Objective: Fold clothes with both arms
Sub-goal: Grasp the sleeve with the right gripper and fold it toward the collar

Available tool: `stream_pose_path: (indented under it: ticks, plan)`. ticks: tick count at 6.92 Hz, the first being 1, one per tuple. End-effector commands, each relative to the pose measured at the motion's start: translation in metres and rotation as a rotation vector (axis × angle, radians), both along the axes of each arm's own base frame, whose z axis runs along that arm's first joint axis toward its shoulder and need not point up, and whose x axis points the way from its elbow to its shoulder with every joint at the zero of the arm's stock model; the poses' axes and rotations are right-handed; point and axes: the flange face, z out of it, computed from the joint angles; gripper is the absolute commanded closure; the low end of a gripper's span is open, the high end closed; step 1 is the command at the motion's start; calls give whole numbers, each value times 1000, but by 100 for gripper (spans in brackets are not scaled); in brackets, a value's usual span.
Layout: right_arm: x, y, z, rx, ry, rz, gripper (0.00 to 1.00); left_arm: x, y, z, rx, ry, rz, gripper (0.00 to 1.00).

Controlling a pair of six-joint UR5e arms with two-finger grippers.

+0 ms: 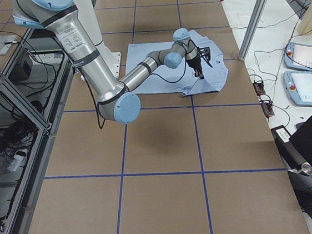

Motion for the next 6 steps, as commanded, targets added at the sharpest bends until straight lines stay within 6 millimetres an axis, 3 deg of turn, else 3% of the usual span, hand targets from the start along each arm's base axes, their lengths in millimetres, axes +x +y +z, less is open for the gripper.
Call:
stream_pose_path:
  ticks: [1,2,4,5,6]
  plan:
    - [-76,12,-59,-5,16,59,100,0,0,-1,2,0,0,0]
    - [-107,13,-66,16,49,65,100,0,0,0,1,0,0,0]
    - [-128,28,-67,38,70,46,100,0,0,-1,2,0,0,0]
    - [-139,38,-62,78,88,50,7,0,0,-1,2,0,0,0]
    - [-144,40,-68,114,81,66,0,0,-2,-5,11,0,0,0]
